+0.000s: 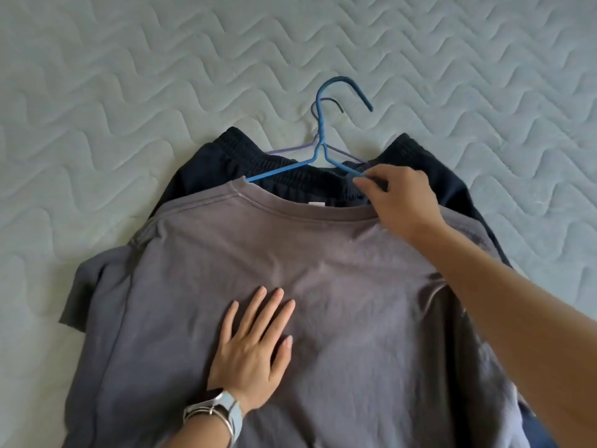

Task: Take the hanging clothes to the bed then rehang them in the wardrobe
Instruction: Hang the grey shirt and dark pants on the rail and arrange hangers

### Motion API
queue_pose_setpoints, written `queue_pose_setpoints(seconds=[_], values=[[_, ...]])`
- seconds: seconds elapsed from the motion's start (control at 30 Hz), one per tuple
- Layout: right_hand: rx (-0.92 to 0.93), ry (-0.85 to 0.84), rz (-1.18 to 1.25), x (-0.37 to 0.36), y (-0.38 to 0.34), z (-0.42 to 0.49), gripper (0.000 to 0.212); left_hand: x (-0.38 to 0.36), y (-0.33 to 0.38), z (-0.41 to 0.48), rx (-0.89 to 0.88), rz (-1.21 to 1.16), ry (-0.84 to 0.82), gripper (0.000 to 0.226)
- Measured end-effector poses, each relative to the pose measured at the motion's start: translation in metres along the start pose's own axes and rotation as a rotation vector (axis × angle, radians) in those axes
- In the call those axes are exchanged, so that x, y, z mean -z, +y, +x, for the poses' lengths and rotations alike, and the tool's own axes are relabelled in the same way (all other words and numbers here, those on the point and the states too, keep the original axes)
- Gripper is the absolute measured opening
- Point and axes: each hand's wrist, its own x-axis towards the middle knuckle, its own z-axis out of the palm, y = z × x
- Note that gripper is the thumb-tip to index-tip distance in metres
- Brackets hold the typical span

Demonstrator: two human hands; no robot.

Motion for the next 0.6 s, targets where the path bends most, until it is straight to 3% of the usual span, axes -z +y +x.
queue_pose_setpoints(seconds=[0.17,0.23,0.27,0.33,0.37,0.4,0.47,0.53,0.6], values=[[-0.072,-0.038,0.246,0.029,-0.016,-0.064,0.015,0.009,0.003,0.0,0.032,-0.055,-0.054,0.052],[-0.085,-0.082,0.336,0.043,-0.026,-0.098,0.014,0.025,0.007,0.005,0.064,-0.089,-0.123,0.066],[-0.096,-0.107,0.364,0.049,-0.031,-0.114,0.014,0.037,0.011,0.01,0.123,-0.227,-0.201,0.071],[-0.131,-0.127,0.408,0.057,-0.039,-0.145,0.016,0.078,0.027,0.01,0.363,-0.818,-0.319,0.054],[-0.168,-0.119,0.445,0.06,-0.043,-0.159,0.018,0.098,0.038,0.004,0.439,-1.082,-0.281,0.036],[-0.213,-0.112,0.495,0.063,-0.048,-0.174,0.022,0.116,0.05,-0.009,0.461,-1.175,-0.136,0.021],[-0.279,-0.112,0.593,0.072,-0.066,-0.208,0.032,0.154,0.08,-0.046,0.46,-1.241,0.106,0.017],[-0.258,-0.141,0.646,0.081,-0.092,-0.246,0.037,0.192,0.106,-0.079,0.417,-1.337,0.112,0.012],[-0.191,-0.204,0.674,0.091,-0.123,-0.285,0.027,0.228,0.122,-0.098,0.393,-1.341,0.053,0.034]])
